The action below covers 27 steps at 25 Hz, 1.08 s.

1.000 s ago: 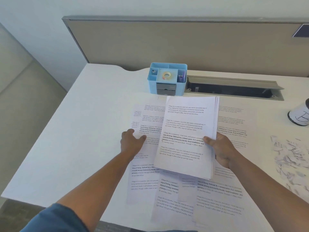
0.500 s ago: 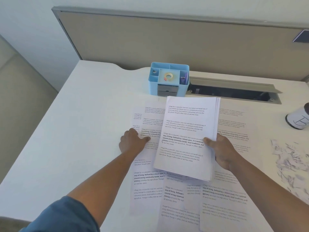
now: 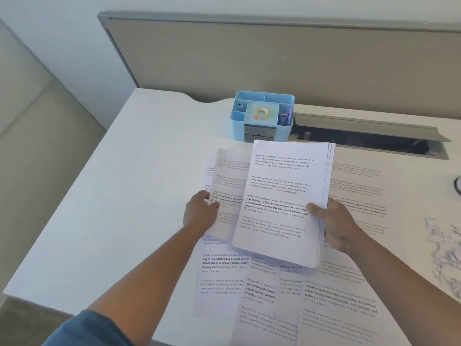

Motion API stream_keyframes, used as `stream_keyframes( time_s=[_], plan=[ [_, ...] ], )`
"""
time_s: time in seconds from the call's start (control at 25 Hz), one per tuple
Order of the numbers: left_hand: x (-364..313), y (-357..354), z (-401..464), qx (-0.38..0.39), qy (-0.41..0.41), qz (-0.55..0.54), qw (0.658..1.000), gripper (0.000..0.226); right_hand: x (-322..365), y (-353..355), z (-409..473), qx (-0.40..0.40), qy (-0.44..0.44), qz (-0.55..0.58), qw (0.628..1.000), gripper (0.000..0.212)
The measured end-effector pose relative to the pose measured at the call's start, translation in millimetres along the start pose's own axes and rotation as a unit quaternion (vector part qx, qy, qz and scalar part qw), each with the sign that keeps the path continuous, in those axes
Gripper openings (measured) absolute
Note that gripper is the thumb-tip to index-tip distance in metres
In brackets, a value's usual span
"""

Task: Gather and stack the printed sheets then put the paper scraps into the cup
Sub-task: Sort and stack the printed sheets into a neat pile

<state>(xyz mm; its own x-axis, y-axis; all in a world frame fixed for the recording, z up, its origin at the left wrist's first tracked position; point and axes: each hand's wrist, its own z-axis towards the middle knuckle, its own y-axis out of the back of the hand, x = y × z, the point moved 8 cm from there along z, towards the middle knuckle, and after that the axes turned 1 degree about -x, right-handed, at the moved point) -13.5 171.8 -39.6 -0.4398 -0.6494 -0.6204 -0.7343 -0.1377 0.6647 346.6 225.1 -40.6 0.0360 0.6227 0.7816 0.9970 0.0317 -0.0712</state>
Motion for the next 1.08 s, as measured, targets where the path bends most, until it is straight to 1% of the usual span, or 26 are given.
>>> stream_keyframes(
  time_s=[0.08,0.16,0.28,0.44,0.52,0.6,0.64,0.72,0.8,0.84,0.96,1.08],
  plan=[
    [12.3,4.6,-5.6,0.017,0.009,0.03,0.999,0.011,-1.2,0.8,2.1,-0.001,0.002,0.001,1.0,0.03],
    [27.7,4.2,-12.7,0.049,0.036,0.055,0.997,0.01,-3.9,-1.2,2.6,-0.001,-0.001,0.003,1.0,0.03],
    [41.4,1.0,-19.9,0.083,0.073,0.049,0.993,0.026,-6.8,-9.0,-0.3,0.004,-0.006,-0.006,1.0,0.029],
    [45.0,0.2,-32.3,0.128,0.074,0.062,0.987,0.024,-4.5,-17.4,-6.9,0.014,-0.001,-0.015,1.0,0.03],
    [48.1,-0.1,-37.4,0.139,0.064,0.104,0.983,0.039,-4.5,-18.9,-9.4,0.016,0.0,-0.016,1.0,0.03],
    [45.1,2.0,-39.2,0.105,0.035,0.137,0.984,0.047,-6.1,-20.0,-12.1,0.019,-0.002,-0.021,1.0,0.029],
    [40.1,4.3,-40.3,0.076,0.019,0.148,0.986,0.045,-6.6,-20.1,-13.3,0.019,-0.003,-0.024,1.0,0.029],
    [30.6,8.9,-40.4,0.01,-0.009,0.148,0.989,0.032,-7.1,-20.6,-15.2,0.019,-0.001,-0.029,0.999,0.029],
    [28.9,8.9,-40.0,-0.026,-0.018,0.123,0.992,0.035,-6.4,-20.8,-17.5,0.021,0.002,-0.028,0.999,0.03],
    [29.8,6.5,-39.7,-0.023,-0.017,0.116,0.993,0.039,-6.2,-20.4,-18.2,0.022,0.005,-0.025,0.999,0.03],
    [36.1,-3.1,-42.4,0.024,0.003,0.106,0.994,0.043,-6.6,-18.4,-21.1,0.02,0.011,-0.019,1.0,0.031],
    [43.5,-4.1,-48.9,0.031,0.018,0.107,0.994,0.034,-9.0,-18.2,-22.8,0.019,0.012,-0.018,1.0,0.03]
  ],
)
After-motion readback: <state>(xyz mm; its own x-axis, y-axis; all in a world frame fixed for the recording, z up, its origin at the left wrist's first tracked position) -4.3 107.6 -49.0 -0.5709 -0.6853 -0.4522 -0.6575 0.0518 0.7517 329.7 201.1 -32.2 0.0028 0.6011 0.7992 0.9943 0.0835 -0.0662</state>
